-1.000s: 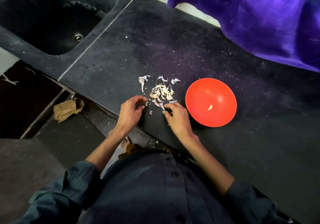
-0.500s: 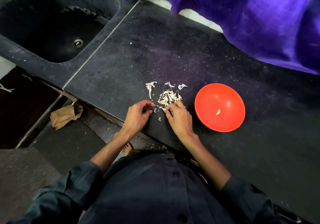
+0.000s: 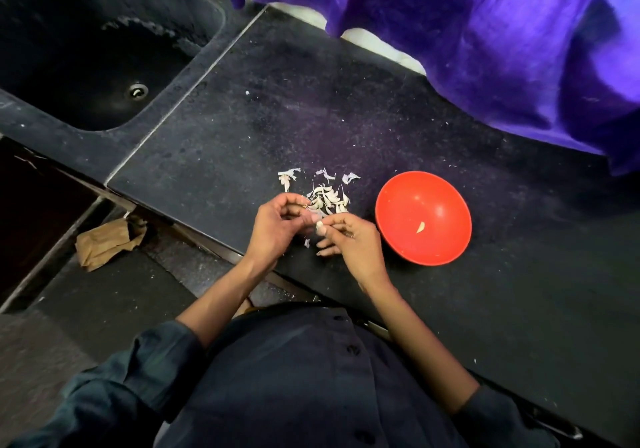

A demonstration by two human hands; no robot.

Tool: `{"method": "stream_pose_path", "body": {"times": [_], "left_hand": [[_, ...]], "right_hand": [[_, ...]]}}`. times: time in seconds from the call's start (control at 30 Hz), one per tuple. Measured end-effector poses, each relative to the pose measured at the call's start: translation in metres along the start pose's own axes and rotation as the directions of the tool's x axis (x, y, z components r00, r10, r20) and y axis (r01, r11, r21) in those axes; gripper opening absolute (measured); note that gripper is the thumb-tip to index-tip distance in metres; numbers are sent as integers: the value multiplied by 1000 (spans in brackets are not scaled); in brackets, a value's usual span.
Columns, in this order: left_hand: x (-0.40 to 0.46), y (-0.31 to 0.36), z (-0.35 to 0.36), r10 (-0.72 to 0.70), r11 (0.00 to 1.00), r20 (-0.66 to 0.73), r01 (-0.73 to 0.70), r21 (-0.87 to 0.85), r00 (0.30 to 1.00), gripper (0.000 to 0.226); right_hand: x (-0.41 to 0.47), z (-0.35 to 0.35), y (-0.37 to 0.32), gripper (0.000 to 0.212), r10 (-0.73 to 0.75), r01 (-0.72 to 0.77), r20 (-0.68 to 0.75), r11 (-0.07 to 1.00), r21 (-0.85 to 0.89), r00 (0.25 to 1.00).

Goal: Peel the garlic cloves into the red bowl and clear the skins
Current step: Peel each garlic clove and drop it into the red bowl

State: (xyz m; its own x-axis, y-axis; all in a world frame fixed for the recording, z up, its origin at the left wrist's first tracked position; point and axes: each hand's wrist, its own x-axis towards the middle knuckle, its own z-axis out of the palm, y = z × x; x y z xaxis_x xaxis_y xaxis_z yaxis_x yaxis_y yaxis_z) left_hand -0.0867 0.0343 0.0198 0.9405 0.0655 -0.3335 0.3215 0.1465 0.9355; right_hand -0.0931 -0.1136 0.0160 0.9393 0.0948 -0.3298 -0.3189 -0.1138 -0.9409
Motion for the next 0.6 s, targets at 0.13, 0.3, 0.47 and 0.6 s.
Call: {"method": "stream_pose_path", "body": {"times": [0.13, 0.3, 0.47, 0.6], "left_hand": [[0, 1, 4, 51, 999, -24, -51, 10, 998, 26], [-2, 4, 8, 148, 986, -38, -145, 85, 988, 25], [-3, -1, 12, 267, 944, -36, -254, 211, 963, 30], [-5, -4, 19, 299, 913, -14, -281, 295, 954, 35]], "right_hand": [[-3, -2, -8, 13, 124, -136, 74, 972, 190, 989], [-4, -6, -16, 15, 190, -227, 144, 923, 312, 971], [-6, -8, -21, 15, 226, -288, 190, 850, 440, 956], [-9, -8, -23, 16, 252, -329, 219, 812, 483, 943]]}}
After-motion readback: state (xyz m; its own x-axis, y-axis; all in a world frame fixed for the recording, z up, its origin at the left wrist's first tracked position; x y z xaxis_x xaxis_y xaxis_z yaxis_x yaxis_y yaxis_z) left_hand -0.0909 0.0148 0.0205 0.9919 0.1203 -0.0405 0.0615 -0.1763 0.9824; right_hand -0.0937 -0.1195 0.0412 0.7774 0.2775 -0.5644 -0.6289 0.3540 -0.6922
